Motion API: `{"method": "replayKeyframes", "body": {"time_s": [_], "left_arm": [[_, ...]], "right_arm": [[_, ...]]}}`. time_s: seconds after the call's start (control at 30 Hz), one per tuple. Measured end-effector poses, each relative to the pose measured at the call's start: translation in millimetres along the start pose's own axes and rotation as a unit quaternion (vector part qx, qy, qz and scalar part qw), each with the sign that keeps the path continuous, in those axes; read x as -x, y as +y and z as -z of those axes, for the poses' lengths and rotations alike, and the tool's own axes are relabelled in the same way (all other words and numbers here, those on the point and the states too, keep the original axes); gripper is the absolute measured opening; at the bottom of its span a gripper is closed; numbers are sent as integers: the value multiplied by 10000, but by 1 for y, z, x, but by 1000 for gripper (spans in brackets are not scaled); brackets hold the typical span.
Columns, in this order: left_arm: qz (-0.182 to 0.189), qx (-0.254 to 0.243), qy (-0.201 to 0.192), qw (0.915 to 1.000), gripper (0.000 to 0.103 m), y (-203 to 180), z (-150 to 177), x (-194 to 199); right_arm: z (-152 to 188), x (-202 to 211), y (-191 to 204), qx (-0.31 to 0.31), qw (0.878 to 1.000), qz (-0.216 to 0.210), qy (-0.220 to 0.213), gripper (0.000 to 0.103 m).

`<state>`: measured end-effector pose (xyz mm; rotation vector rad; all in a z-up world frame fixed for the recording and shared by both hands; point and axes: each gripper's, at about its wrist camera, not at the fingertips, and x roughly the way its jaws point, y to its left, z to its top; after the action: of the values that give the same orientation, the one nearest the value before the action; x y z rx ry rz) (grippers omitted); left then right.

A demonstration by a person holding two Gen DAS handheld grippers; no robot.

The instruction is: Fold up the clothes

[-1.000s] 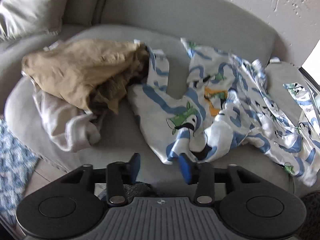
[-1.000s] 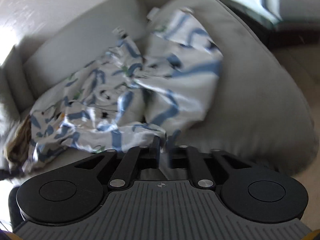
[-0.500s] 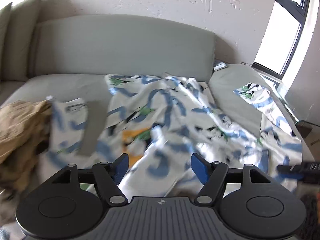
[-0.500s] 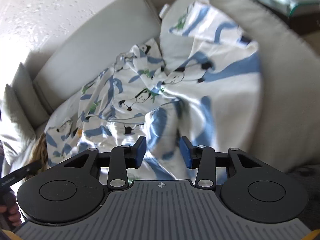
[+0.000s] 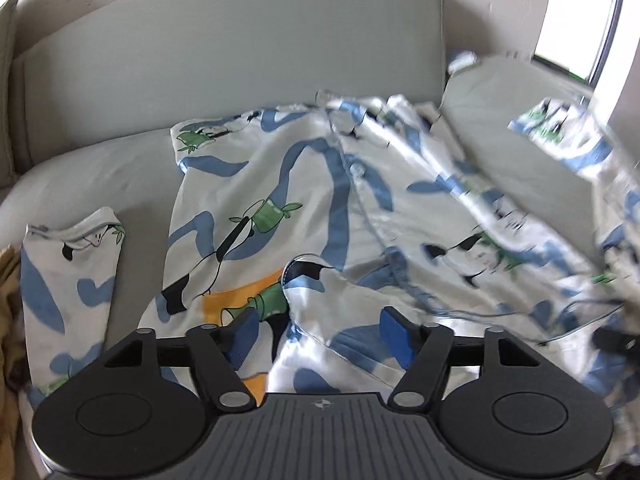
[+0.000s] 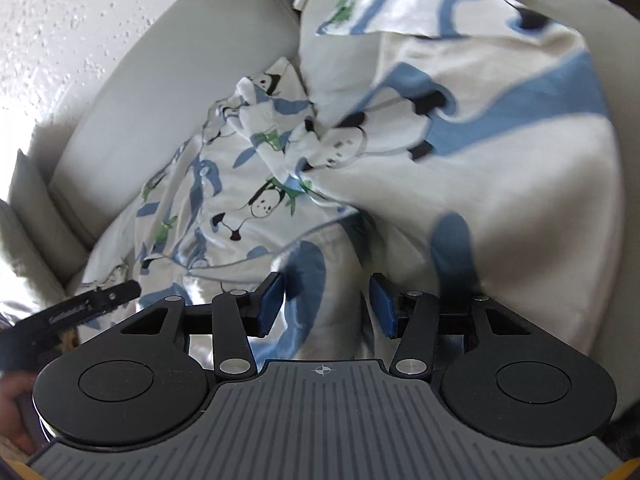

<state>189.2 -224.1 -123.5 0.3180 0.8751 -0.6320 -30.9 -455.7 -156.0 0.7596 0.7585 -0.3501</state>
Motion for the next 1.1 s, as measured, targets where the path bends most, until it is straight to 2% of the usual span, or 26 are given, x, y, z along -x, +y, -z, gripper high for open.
{"method": "replayKeyframes", "body": {"time_s": [0.03,0.07,0.1,0.17,0.2,0.3,0.4,0.5,0.57,0.63,0.67,0.73,0.8,0.83,0.9,0.93,0.97,1.0,1.1], "left_arm": [[-30,-70,22,10000,39,-2,0,-3],[-42,-130,33,9999,14,-3,1,-5],[-53,-151,11,9999,1,-3,2,-4],[-11,-98,-181,9998,0,-2,8,9],[36,-71,-298,9995,0,-1,12,19],[331,100,-636,9974,0,7,25,59],[910,356,-849,9916,0,22,45,106],[1491,313,-792,9851,0,28,74,152],[1646,169,-656,9840,0,27,97,175],[1810,101,-367,9827,0,24,122,188],[1843,60,-136,9828,0,21,135,187],[1778,-84,336,9835,0,11,158,179],[1568,-67,703,9851,4,3,174,166],[1449,-12,811,9861,10,1,178,163],[1399,84,647,9880,36,-1,180,170],[1453,128,464,9882,40,0,180,176],[1512,147,295,9879,40,1,180,183],[1537,139,160,9879,41,3,179,188],[1311,305,-156,9908,47,16,176,197]], "right_arm": [[-1,-2,4,118,9999,66,-45,54],[-2,-5,8,260,9996,109,-85,54],[-2,-7,12,404,9990,151,-126,50],[-1,-10,20,749,9966,330,-136,11],[0,-10,24,918,9949,403,-131,1],[6,7,28,1097,9924,401,-391,1],[10,35,29,1165,9917,84,-543,1],[18,69,30,1345,9883,-537,-477,1],[28,93,30,1666,9805,-1004,-272,1],[42,109,30,2019,9709,-1287,57,1],[49,117,30,2194,9649,-1425,223,1],[66,118,30,2429,9587,-1300,709,1],[84,109,28,2685,9534,-846,1088,1],[90,103,26,2704,9539,-577,1167,7],[97,94,22,2609,9563,-74,1318,27],[97,94,21,2482,9582,-54,1420,39],[97,95,20,2354,9599,-47,1523,43],[96,100,19,2291,9606,-231,1554,47],[89,121,24,2251,9611,-653,1462,48]]}}
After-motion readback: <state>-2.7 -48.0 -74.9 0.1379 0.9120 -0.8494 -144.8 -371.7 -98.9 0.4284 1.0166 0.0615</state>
